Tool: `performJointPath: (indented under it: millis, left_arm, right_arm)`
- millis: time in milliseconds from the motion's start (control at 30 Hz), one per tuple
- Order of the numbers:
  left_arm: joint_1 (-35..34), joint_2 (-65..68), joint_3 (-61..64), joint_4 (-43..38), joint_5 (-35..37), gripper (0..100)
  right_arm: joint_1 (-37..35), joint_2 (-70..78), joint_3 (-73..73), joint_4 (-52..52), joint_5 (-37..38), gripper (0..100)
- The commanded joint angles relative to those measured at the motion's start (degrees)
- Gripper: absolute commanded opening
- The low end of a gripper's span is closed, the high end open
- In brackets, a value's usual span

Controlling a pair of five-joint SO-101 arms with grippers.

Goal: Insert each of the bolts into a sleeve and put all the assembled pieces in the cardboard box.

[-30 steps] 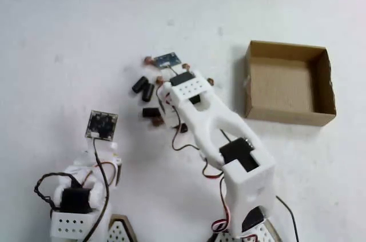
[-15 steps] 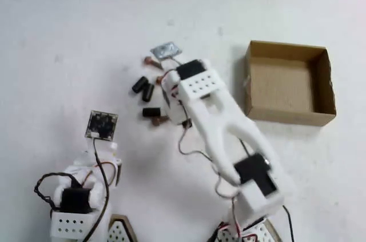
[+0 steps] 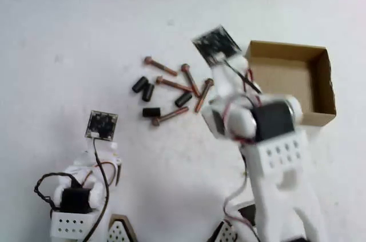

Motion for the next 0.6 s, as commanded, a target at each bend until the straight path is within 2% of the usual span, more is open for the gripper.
performJointPath:
  millis: [0,200,400,567]
  left_arm:
    - [-0.48,-0.31,-0.09,0.62,0.18,2]
    - [-0.13,-0.31,-0.09,0.62,0.53,2]
    - [-0.13,-0.31,-0.09,0.62,0.18,2]
    - [-0.13,-0.31,-0.09,0.62,0.18,2]
  right_arm:
    - [3.38,-10.95,7.65,-3.91,0.53,1.7]
    - [8.31,-25.54,25.41,-13.05,1.32,1.7]
    - [8.57,-35.65,39.91,-20.70,3.69,1.8]
    - [8.57,-39.69,45.80,-24.13,3.69,1.8]
